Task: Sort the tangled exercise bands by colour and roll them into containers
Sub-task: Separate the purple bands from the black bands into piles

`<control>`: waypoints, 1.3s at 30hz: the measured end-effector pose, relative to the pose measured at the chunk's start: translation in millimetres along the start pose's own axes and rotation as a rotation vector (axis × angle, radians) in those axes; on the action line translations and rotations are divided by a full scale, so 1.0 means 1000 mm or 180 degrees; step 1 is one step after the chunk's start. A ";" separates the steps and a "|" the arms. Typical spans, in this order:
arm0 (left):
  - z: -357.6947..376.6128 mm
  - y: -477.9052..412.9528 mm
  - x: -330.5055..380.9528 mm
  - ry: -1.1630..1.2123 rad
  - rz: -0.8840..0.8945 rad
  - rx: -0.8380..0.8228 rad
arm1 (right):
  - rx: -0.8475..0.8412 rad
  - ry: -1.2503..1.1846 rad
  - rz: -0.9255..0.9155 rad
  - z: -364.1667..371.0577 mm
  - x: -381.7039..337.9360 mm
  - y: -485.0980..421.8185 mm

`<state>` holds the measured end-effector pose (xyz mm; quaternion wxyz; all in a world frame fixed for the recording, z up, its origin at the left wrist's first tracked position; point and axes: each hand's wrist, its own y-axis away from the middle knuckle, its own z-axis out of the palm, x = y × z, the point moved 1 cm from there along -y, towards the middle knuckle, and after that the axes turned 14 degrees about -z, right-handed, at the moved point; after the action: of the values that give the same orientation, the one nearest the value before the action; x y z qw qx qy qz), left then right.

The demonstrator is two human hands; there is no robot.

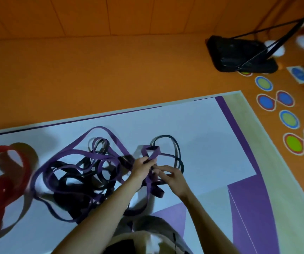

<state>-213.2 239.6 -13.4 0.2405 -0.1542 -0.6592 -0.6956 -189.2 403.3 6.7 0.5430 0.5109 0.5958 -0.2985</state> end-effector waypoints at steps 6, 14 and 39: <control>-0.048 0.009 0.020 0.0730 0.0079 0.0139 | 0.1433 0.0880 0.0936 -0.042 0.055 0.008; -0.090 0.042 0.038 -0.0210 0.0798 0.0403 | 0.1152 0.0022 0.1574 -0.023 0.089 -0.039; -0.180 0.050 0.052 -0.0468 0.1332 0.0588 | 0.0459 -0.0806 0.0579 0.012 -0.036 -0.043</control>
<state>-211.5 54.0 41.8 0.3439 -0.3150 -0.6894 -0.5543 -229.4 369.3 29.9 0.6004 0.5587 0.4510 -0.3521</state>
